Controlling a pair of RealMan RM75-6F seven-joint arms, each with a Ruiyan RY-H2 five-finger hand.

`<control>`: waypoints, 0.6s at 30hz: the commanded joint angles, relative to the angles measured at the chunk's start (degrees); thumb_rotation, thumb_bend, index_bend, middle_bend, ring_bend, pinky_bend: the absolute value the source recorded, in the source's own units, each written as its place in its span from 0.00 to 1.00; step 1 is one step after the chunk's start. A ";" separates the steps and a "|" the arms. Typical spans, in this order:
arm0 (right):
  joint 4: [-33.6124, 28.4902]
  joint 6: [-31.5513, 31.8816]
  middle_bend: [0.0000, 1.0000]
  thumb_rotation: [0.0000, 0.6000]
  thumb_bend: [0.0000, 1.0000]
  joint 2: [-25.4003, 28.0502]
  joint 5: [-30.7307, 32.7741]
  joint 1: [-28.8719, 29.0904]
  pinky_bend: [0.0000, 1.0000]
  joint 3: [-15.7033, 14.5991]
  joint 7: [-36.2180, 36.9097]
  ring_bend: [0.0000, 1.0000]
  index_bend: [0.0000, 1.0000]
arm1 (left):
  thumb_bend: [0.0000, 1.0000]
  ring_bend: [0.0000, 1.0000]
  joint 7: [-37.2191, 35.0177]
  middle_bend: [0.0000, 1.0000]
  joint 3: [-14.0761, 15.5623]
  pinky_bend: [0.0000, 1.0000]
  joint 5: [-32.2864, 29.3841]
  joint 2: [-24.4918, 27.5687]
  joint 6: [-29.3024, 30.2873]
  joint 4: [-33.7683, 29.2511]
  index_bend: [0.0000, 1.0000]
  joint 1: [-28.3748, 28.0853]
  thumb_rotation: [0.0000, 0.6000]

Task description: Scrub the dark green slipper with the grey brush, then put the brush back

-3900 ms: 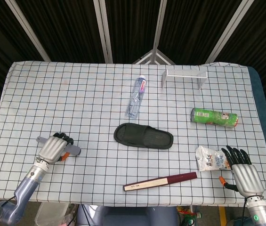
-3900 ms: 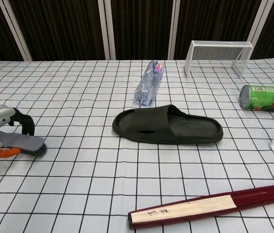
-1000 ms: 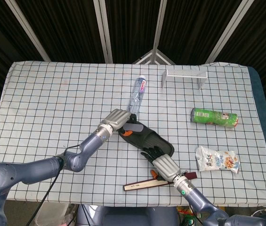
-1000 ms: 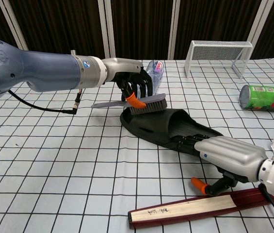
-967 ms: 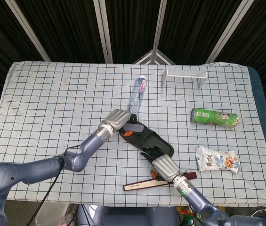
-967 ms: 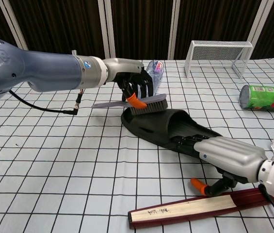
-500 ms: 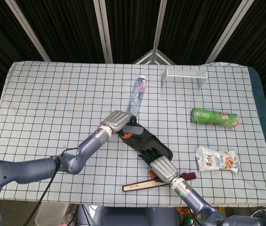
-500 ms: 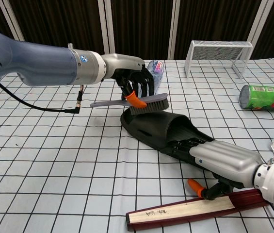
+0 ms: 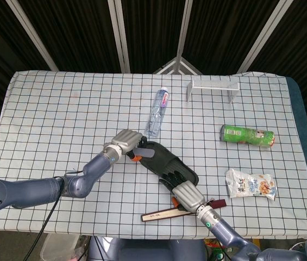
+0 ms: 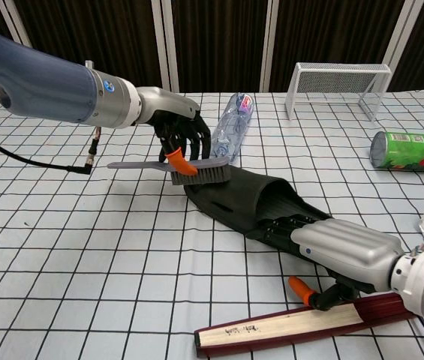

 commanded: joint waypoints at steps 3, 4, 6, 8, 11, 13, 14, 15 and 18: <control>0.08 -0.12 0.05 1.00 0.58 -0.20 0.59 0.02 0.00 -0.14 -0.45 0.02 0.00 | 0.67 0.42 -3.15 0.59 -2.64 0.50 5.54 -3.30 2.00 1.19 0.53 0.57 1.00; 0.08 -0.14 0.05 1.00 0.58 -0.23 0.68 0.03 0.00 -0.14 -0.52 0.02 0.00 | 0.67 0.42 -3.83 0.59 -3.15 0.50 6.66 -3.77 2.47 1.32 0.53 0.88 1.00; 0.08 -0.31 0.05 1.00 0.58 -0.22 0.91 0.16 0.00 -0.12 -0.72 0.02 0.00 | 0.67 0.42 -5.67 0.59 -4.25 0.50 9.60 -4.87 3.37 1.69 0.53 1.75 1.00; 0.01 -0.45 0.05 1.00 0.58 -0.25 1.06 0.23 0.00 -0.23 -0.95 0.02 0.00 | 0.67 0.42 -7.22 0.59 -4.87 0.50 12.29 -5.87 3.63 2.32 0.53 2.40 1.00; -0.18 -0.67 0.05 1.00 0.58 -0.19 1.36 0.29 0.00 -0.42 -1.17 0.02 0.00 | 0.67 0.42 -9.24 0.59 -5.45 0.50 15.32 -7.24 3.28 3.51 0.53 2.98 1.00; -0.28 -0.68 0.05 1.00 0.58 -0.07 1.59 0.29 0.00 -0.46 -1.40 0.02 0.00 | 0.67 0.42 -10.09 0.59 -5.74 0.50 17.11 -7.89 3.51 3.96 0.53 3.24 1.00; -0.38 -0.63 0.05 1.00 0.58 0.00 1.64 0.28 0.00 -0.45 -1.47 0.02 0.00 | 0.67 0.42 -10.32 0.59 -5.80 0.50 17.83 -8.06 3.71 4.06 0.53 3.35 1.00; -0.50 -0.53 0.05 1.00 0.58 0.10 1.70 0.27 0.00 -0.44 -1.56 0.02 0.00 | 0.67 0.42 -10.56 0.59 -5.80 0.50 18.74 -8.19 3.91 4.05 0.53 3.50 1.00; -0.82 -0.44 0.05 1.00 0.58 0.32 1.81 0.29 0.00 -0.45 -1.65 0.02 0.00 | 0.67 0.42 -10.54 0.59 -5.39 0.50 19.85 -7.94 3.88 3.73 0.52 3.70 1.00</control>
